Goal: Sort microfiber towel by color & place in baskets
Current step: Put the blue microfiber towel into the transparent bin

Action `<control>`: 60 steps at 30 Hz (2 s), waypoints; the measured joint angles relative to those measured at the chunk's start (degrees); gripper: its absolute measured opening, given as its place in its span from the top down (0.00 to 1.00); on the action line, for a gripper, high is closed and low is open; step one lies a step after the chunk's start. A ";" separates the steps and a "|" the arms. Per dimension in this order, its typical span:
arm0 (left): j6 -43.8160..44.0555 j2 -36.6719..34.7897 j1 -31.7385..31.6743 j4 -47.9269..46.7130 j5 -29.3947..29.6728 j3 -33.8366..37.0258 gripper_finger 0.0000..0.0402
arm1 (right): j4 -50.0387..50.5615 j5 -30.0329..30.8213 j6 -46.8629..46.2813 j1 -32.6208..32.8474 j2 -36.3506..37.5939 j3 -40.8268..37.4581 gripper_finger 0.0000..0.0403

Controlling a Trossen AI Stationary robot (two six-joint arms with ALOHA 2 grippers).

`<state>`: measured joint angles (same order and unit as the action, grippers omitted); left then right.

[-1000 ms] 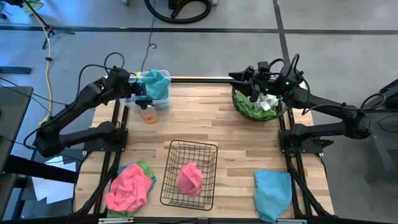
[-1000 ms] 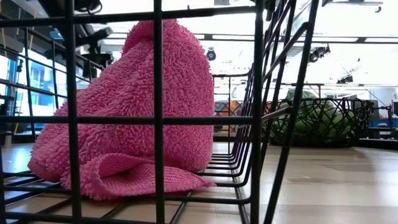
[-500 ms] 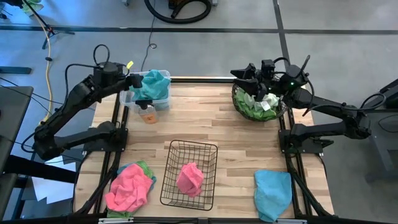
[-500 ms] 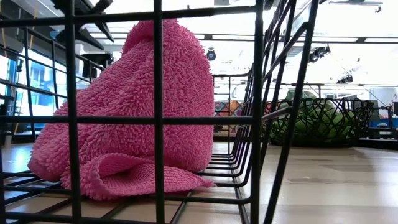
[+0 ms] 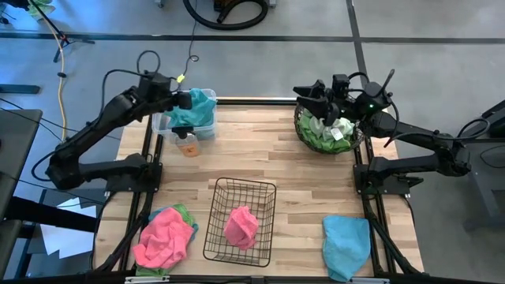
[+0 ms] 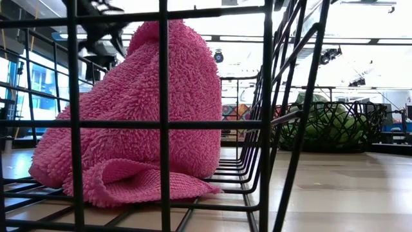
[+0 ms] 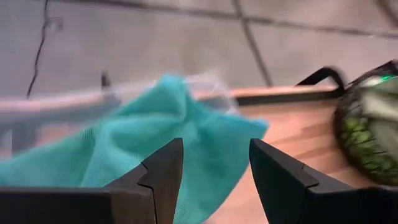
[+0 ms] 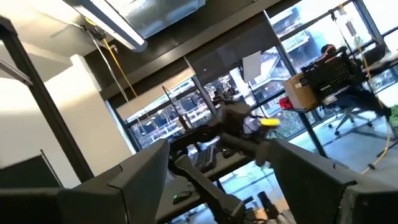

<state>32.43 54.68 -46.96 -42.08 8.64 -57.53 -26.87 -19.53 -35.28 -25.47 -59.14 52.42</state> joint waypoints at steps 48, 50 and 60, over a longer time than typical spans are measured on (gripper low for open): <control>13.98 0.69 -0.93 0.84 4.20 7.68 0.57 | 0.48 -0.46 -2.28 0.01 -0.06 0.00 0.31; 13.94 1.43 -1.98 1.49 4.04 8.50 0.57 | 0.48 -0.47 -2.28 0.00 -0.06 0.00 0.31; 15.95 9.46 -4.26 3.09 0.31 15.98 0.57 | 0.48 -0.37 -3.11 0.00 -0.06 0.00 0.31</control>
<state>48.38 64.14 -51.22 -38.99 8.96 -41.55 -26.39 -19.90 -38.39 -25.47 -59.20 52.42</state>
